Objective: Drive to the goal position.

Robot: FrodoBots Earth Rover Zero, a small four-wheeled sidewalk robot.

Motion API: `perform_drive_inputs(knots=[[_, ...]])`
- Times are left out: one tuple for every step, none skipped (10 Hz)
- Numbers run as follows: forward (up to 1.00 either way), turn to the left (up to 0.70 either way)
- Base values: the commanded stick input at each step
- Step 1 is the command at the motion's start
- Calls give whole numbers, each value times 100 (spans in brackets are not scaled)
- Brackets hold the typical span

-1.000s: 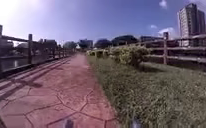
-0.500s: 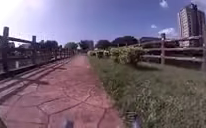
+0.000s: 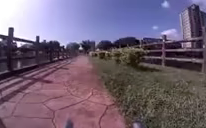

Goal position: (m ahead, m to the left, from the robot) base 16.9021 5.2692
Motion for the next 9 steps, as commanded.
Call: perform_drive_inputs(knots=[[0,50],[0,50],[0,50],[0,50],[0,50],[0,50],[0,50],[0,50],[0,50]])
